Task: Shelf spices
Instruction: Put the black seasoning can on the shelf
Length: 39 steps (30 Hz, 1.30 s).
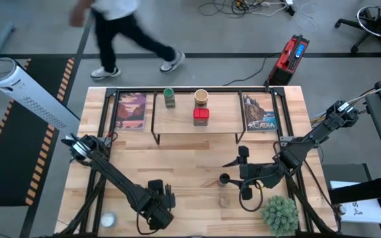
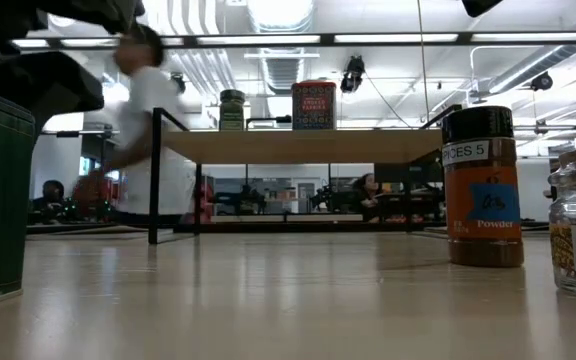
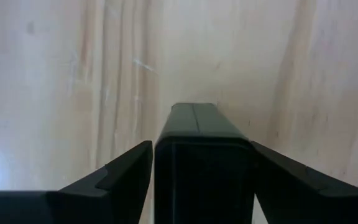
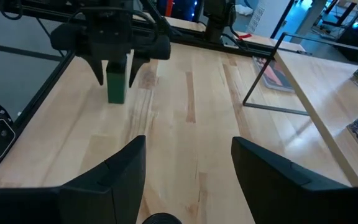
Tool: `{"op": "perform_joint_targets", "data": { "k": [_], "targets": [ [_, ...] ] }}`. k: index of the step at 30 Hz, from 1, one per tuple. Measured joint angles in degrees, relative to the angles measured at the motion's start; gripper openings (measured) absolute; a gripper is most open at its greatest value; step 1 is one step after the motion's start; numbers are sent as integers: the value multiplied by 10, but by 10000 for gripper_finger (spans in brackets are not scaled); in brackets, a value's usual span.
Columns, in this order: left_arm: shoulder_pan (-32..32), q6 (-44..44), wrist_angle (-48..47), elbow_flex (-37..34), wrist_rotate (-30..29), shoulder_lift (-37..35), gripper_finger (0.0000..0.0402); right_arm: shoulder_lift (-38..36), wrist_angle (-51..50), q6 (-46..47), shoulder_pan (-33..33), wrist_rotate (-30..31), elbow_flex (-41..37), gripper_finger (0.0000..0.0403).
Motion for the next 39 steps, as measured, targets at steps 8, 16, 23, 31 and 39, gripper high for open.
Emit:
{"op": "perform_joint_targets", "data": {
  "k": [8, 16, 23, 31, 39],
  "targets": [
    [2, 4, 22, -22, 17, 0, 211, 0, 1, 0, 0, 0, 0, 213],
    [3, 6, 24, -22, 24, 0, 149, 0, 1, 0, 0, 0, 0, 213],
    [7, 11, 23, -22, 28, -1, 121, 0, 2, 0, 0, 0, 0, 213],
    [15, 37, 19, -6, 40, -1, 127, 0, 2, 0, 0, 0, 0, 213],
    [38, 89, -52, 49, 40, -6, 127, 0, 2, 0, 0, 0, 0, 213]
  ]
}}
